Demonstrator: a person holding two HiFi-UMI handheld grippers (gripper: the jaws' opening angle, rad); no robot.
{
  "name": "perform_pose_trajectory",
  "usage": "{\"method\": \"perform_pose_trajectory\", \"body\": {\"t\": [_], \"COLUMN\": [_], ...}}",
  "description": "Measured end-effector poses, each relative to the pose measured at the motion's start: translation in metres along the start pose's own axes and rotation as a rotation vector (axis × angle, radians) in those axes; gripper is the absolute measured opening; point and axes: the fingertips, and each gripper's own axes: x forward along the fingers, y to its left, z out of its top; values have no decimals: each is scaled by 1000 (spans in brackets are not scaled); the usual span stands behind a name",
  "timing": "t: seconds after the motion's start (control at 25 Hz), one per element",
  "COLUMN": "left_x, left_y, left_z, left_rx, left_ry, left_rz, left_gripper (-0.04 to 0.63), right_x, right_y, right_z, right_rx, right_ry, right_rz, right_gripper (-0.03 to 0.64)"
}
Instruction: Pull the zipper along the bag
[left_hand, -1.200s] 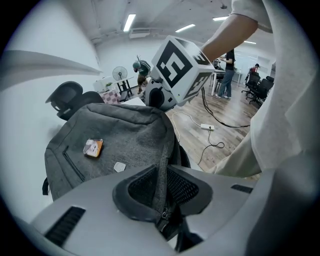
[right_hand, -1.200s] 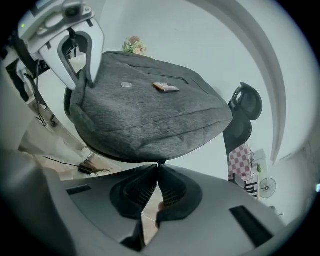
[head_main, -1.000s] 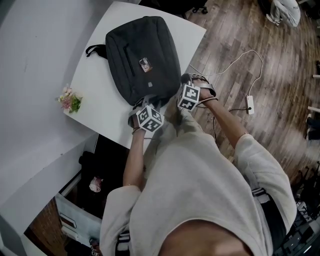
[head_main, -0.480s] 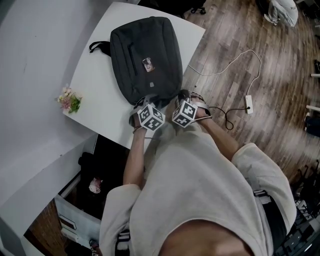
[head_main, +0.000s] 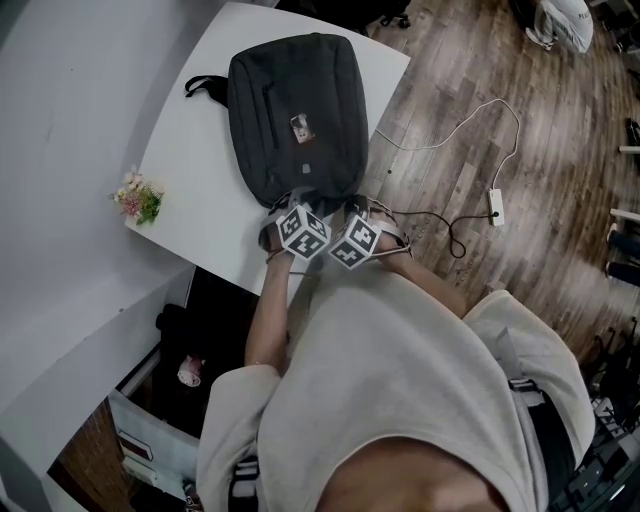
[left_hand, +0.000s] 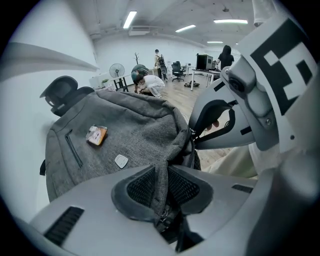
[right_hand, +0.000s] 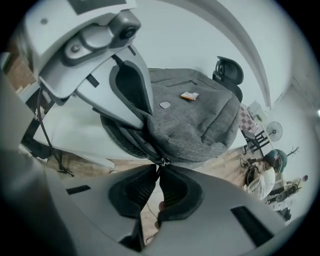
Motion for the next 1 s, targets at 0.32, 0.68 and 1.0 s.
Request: {"method": "perform_pose_trajectory", "body": {"t": [0.32,0.68,1.0], "left_x": [-22,-55,-78], "left_y": [-7,32,60], "left_z": [4,-60,-74], "left_rx": [107,402,559], "left_ry": [-79,46,148], "left_rz": [4,44,50], "left_gripper": [120,326,330], "right_x": [1,2,2], "right_y": [-5,-9,-9], "right_z": [-3,-4,-4], "right_rx": [-4,-86,-109], "right_ry": [-25,-45,-56], "right_rz": [87,133,169], "right_gripper": [18,18,18]}}
